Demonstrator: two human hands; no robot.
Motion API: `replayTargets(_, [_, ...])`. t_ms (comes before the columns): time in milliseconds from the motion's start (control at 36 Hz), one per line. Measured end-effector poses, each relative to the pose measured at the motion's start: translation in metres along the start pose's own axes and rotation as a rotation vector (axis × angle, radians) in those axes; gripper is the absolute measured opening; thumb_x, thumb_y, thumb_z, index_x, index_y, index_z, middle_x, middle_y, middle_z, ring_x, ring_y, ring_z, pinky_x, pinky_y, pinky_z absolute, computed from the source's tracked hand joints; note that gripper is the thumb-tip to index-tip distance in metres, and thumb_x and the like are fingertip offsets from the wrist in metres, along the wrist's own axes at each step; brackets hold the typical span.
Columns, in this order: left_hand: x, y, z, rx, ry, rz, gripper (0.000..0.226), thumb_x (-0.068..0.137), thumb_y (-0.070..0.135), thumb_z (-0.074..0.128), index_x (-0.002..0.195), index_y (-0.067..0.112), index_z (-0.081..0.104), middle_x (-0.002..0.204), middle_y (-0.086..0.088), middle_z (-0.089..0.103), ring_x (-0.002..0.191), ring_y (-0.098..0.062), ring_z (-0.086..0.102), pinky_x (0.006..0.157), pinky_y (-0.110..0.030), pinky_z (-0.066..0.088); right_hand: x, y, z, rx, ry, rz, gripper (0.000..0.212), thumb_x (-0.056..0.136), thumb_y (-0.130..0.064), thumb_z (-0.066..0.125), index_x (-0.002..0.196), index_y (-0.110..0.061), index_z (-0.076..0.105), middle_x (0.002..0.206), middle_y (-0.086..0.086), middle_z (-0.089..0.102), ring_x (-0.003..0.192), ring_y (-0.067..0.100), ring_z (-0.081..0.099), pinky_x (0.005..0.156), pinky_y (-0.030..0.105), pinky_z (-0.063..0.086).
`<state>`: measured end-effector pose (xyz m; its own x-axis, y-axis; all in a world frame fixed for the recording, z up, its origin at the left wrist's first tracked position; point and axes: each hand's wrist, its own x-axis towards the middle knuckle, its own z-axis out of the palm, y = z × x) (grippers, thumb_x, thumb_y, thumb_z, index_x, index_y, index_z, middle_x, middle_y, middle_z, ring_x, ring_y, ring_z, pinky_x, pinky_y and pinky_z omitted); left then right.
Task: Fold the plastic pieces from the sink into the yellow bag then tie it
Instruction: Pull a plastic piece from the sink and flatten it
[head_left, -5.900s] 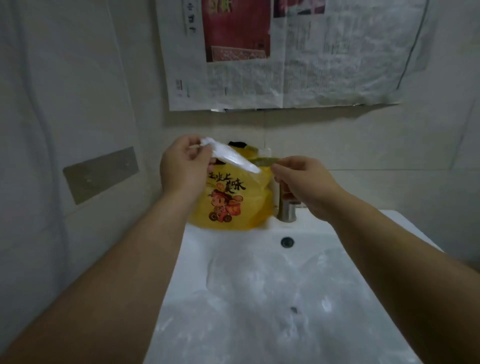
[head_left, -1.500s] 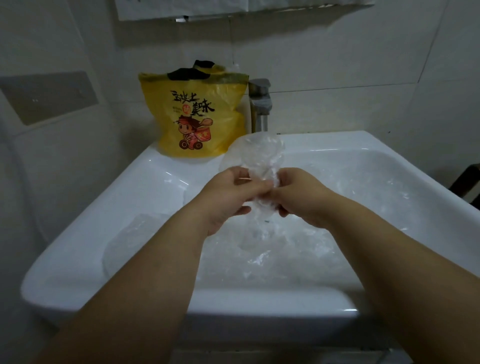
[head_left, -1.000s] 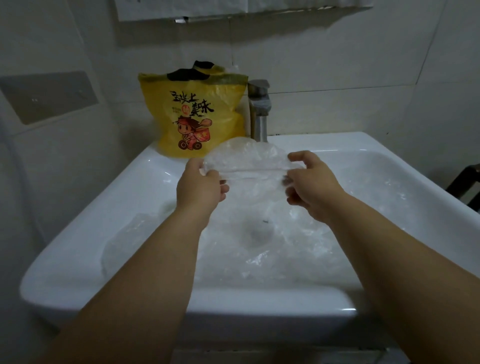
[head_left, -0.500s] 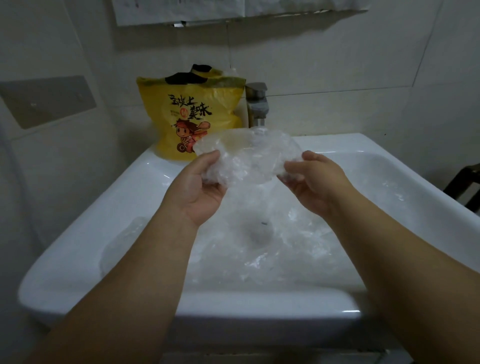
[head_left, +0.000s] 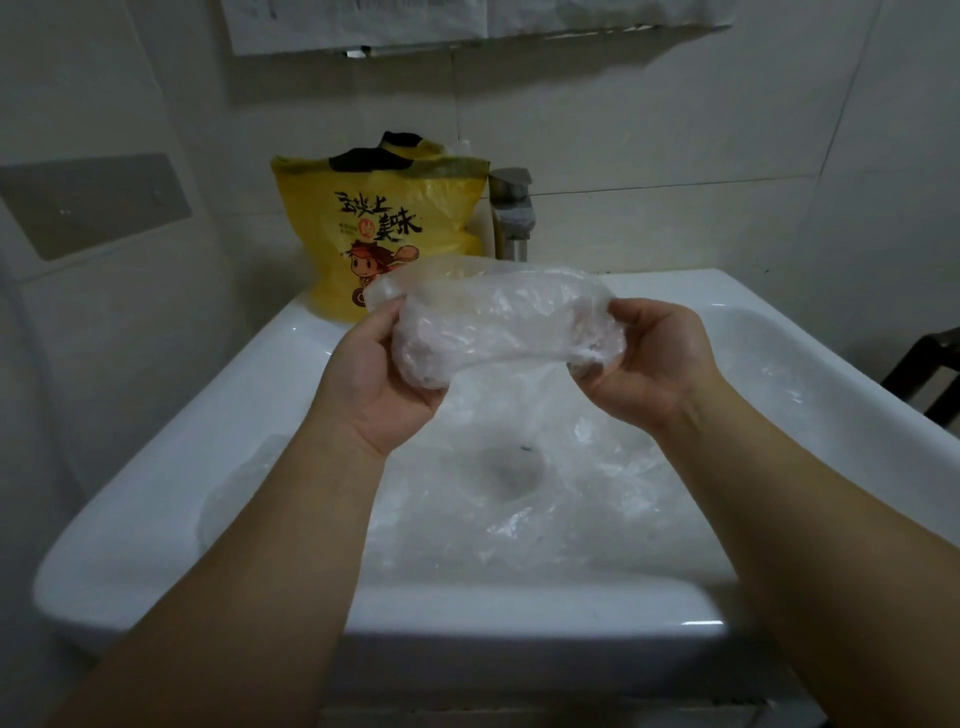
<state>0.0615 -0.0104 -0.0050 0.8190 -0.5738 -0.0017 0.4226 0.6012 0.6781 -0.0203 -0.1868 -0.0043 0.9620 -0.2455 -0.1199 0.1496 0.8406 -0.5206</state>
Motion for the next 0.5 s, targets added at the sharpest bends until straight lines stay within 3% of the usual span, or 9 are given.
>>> replayTargets(83, [-0.003, -0.001, 0.002, 0.090, -0.031, -0.043, 0.039, 0.100, 0.034, 0.045, 0.124, 0.009, 0.062, 0.102, -0.010, 0.073, 0.087, -0.022, 0.073, 0.063, -0.029, 0.058, 0.000, -0.003, 0.000, -0.025, 0.028, -0.008, 0.021, 0.082, -0.008, 0.044, 0.093, -0.005, 0.061, 0.078, 0.010, 0.066, 0.061, 0.020, 0.062, 0.048, 0.019, 0.048])
replayTargets(139, [-0.003, -0.001, 0.002, 0.138, -0.025, -0.036, 0.040, 0.097, 0.036, 0.050, 0.127, 0.011, 0.061, 0.105, -0.009, 0.072, 0.091, -0.023, 0.072, 0.067, -0.031, 0.058, 0.000, -0.005, 0.000, -0.018, 0.012, -0.027, 0.025, 0.090, -0.010, 0.044, 0.087, -0.001, 0.066, 0.078, 0.012, 0.068, 0.060, 0.023, 0.066, 0.047, 0.025, 0.052])
replayTargets(194, [-0.002, -0.002, 0.001, 0.195, -0.023, -0.043, 0.042, 0.095, 0.039, 0.053, 0.127, 0.013, 0.062, 0.110, -0.008, 0.071, 0.097, -0.023, 0.070, 0.074, -0.033, 0.058, -0.001, -0.005, 0.000, -0.040, -0.019, -0.029, 0.030, 0.093, -0.015, 0.052, 0.078, 0.001, 0.073, 0.087, 0.014, 0.073, 0.077, 0.029, 0.072, 0.065, 0.036, 0.060])
replayTargets(250, [-0.001, -0.002, 0.000, 0.248, 0.001, -0.062, 0.048, 0.092, 0.044, 0.058, 0.132, 0.017, 0.060, 0.120, -0.008, 0.068, 0.106, -0.025, 0.067, 0.079, -0.035, 0.057, -0.002, -0.004, 0.001, -0.095, -0.023, -0.005, 0.025, 0.092, -0.020, 0.058, 0.084, -0.002, 0.073, 0.094, 0.013, 0.073, 0.092, 0.028, 0.071, 0.085, 0.040, 0.057])
replayTargets(361, [-0.001, -0.002, -0.004, 0.248, 0.017, -0.091, 0.054, 0.085, 0.048, 0.064, 0.130, 0.018, 0.061, 0.122, -0.008, 0.067, 0.107, -0.026, 0.067, 0.077, -0.037, 0.057, 0.005, -0.003, 0.000, -0.028, 0.061, -0.006, 0.019, 0.095, -0.019, 0.056, 0.092, -0.004, 0.066, 0.085, 0.009, 0.073, 0.087, 0.021, 0.071, 0.083, 0.035, 0.058])
replayTargets(417, [0.000, -0.001, -0.007, 0.226, 0.007, -0.080, 0.052, 0.080, 0.047, 0.065, 0.122, 0.017, 0.066, 0.113, -0.008, 0.071, 0.097, -0.026, 0.070, 0.072, -0.037, 0.058, 0.008, -0.007, -0.003, 0.063, 0.100, -0.020, 0.021, 0.097, -0.020, 0.053, 0.095, -0.003, 0.063, 0.096, 0.005, 0.072, 0.104, 0.017, 0.067, 0.095, 0.034, 0.052])
replayTargets(444, [-0.001, 0.000, -0.007, 0.221, -0.006, -0.076, 0.052, 0.078, 0.048, 0.064, 0.120, 0.017, 0.066, 0.111, -0.008, 0.071, 0.095, -0.025, 0.071, 0.071, -0.037, 0.059, 0.009, -0.009, -0.004, 0.070, 0.105, -0.020, 0.024, 0.098, -0.023, 0.051, 0.097, -0.001, 0.062, 0.103, 0.007, 0.072, 0.106, 0.019, 0.067, 0.093, 0.036, 0.053])
replayTargets(500, [-0.002, 0.001, -0.006, 0.218, -0.033, -0.081, 0.053, 0.079, 0.044, 0.063, 0.123, 0.015, 0.064, 0.112, -0.008, 0.071, 0.097, -0.025, 0.070, 0.072, -0.038, 0.059, 0.006, -0.009, -0.005, 0.037, 0.078, 0.000, 0.033, 0.101, -0.028, 0.044, 0.100, 0.001, 0.060, 0.090, 0.017, 0.073, 0.080, 0.029, 0.073, 0.073, 0.042, 0.056])
